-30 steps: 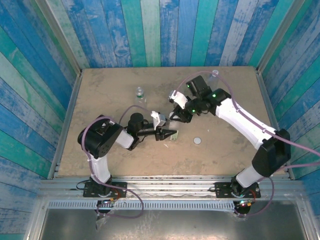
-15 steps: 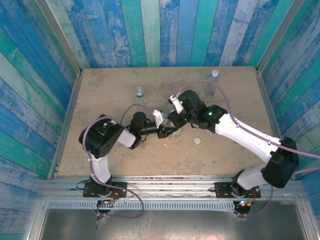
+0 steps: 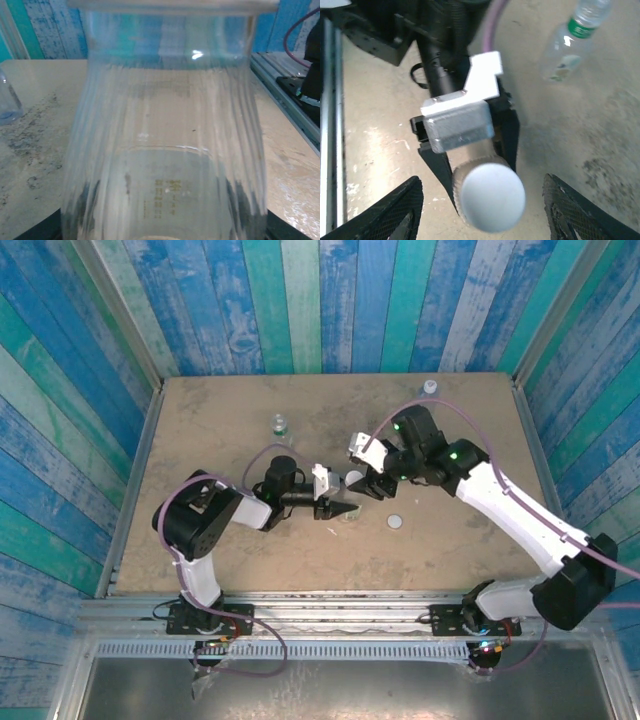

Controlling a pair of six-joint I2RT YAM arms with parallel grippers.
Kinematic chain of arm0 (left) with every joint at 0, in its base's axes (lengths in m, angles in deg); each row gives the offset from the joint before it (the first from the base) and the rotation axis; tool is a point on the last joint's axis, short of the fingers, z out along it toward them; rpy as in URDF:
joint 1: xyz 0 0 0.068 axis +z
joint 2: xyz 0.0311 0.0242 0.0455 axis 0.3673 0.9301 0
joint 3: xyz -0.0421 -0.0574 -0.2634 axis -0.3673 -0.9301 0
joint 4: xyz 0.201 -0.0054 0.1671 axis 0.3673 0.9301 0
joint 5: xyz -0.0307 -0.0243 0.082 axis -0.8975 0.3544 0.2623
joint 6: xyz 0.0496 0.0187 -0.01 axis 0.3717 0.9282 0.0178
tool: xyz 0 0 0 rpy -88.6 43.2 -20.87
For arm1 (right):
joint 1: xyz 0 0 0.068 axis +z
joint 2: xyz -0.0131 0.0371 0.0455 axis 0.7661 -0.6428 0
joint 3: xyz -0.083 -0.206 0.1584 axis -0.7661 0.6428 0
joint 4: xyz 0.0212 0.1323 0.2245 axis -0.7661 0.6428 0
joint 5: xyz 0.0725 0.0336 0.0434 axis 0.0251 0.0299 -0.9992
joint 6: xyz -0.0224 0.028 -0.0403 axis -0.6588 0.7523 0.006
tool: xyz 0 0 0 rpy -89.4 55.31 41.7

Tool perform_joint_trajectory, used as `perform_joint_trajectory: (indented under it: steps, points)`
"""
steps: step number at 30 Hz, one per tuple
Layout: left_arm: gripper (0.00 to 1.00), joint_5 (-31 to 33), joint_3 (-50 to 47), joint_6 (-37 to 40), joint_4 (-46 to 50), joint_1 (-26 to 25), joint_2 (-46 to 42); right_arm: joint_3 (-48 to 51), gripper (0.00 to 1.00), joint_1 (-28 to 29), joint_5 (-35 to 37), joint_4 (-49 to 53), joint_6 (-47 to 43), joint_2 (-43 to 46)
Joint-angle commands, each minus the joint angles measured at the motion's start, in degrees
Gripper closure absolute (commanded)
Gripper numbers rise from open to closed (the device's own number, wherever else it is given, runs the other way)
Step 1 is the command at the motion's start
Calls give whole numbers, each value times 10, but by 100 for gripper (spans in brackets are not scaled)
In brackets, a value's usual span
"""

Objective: Screw on the bottle caps

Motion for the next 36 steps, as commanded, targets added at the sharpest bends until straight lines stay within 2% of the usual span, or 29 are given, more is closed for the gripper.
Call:
perform_joint_trajectory:
  steps: [1,7,12,15,22,24,28,30,32,36]
  points:
    - [42,-36,-4,29,96,-1,-15,-45,36,-4,-50,76,-84,-43]
    - [42,-38,-3,27,93,-1,-10,-67,44,-6,-57,107,-94,-86]
    - [41,-40,0,29,94,0,-4,-62,45,-12,-54,111,-94,-89]
    - [42,-40,-1,26,90,0,0,-63,51,-36,-67,109,-84,-91]
    - [42,-25,-3,-3,57,0,4,-60,62,-41,-81,107,-72,-95]
    - [42,-3,-10,-26,27,0,4,-59,66,-40,-65,92,-24,-96]
    - [42,90,-37,-101,-101,-3,11,-47,67,-40,18,25,162,-91]
    - [42,107,-44,-118,-140,-4,17,-29,68,-38,32,1,223,-75]
    - [42,101,-45,-127,-160,-5,24,3,72,-35,48,-35,249,-48]
    - [39,83,-45,-124,-162,-4,25,31,74,-35,51,-55,221,-18]
